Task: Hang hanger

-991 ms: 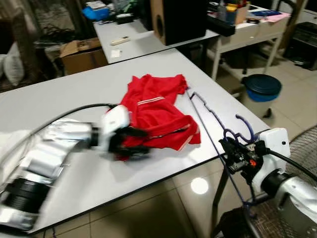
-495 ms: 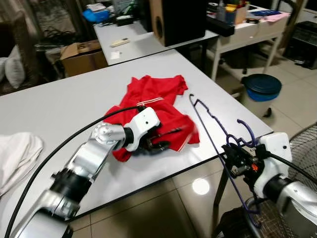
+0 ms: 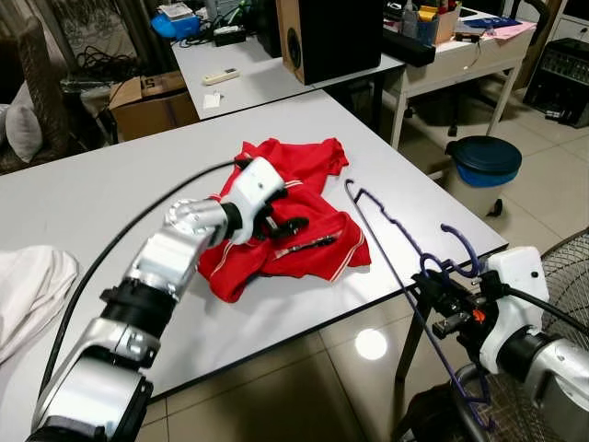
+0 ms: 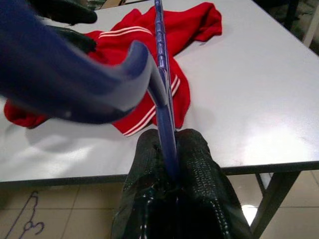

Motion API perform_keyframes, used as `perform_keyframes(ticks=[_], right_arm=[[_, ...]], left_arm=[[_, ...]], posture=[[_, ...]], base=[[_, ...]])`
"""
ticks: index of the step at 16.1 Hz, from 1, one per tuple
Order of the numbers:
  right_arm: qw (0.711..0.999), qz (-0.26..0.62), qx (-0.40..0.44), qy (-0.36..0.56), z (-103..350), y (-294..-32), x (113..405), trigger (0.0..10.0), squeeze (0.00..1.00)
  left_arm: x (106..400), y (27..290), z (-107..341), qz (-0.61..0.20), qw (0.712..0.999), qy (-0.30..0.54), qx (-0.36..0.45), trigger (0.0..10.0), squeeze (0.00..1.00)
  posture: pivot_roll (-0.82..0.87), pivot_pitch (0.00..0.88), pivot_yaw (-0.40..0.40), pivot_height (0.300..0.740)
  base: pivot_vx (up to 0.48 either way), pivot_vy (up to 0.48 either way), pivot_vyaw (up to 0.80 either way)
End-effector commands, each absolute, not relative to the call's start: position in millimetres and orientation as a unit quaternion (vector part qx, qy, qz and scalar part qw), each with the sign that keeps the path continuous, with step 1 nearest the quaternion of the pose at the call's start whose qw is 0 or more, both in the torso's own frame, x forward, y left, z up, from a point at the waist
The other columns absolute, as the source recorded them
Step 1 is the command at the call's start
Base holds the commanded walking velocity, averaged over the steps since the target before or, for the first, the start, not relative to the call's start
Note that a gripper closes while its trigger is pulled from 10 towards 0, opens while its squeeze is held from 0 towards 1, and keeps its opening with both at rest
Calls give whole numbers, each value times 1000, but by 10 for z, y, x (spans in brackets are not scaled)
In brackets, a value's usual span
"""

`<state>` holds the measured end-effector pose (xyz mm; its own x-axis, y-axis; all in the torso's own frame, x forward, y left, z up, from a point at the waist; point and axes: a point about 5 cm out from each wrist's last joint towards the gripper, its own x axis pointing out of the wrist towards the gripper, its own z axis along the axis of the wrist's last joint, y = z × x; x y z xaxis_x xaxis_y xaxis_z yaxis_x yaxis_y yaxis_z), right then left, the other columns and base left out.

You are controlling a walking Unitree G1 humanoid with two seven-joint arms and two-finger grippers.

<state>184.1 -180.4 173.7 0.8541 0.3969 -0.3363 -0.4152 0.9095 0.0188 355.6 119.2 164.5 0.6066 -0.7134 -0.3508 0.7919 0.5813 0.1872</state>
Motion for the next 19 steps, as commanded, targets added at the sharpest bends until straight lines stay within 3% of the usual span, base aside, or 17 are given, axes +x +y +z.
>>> perform_keyframes(ticks=[1,5,6,7,8,13,19], right_arm=[[959,230,-28,165,1786,-1749,1819,10000,0],[957,232,-30,169,1777,-1747,1799,10000,0],[958,232,-29,169,1776,-1745,1794,10000,0],[958,230,-27,168,1774,-1740,1783,10000,0],[959,229,-23,168,1772,-1736,1769,10000,0],[956,229,-19,182,1738,-1748,1710,10000,0],[957,227,-24,179,1756,-1778,1760,10000,0]], left_arm=[[3594,1300,1612,-420,881,148,157,10000,0],[3640,1401,1394,-412,873,218,144,10000,0],[3658,1408,1379,-402,878,221,136,9098,0],[3666,1407,1363,-400,879,225,131,2549,0],[3664,1391,1339,-405,876,231,121,0,0],[3604,1337,1337,-478,837,259,64,0,0],[3591,1379,1328,-482,831,264,86,0,0]], posture=[[-202,0,134,740],[-215,0,164,740],[-217,0,170,740],[-217,0,173,740],[-221,0,180,740],[-225,0,186,740],[-219,0,171,740]], base=[[0,0,0],[0,0,0],[0,0,0],[0,0,0],[0,0,0],[0,0,0],[0,0,0]])
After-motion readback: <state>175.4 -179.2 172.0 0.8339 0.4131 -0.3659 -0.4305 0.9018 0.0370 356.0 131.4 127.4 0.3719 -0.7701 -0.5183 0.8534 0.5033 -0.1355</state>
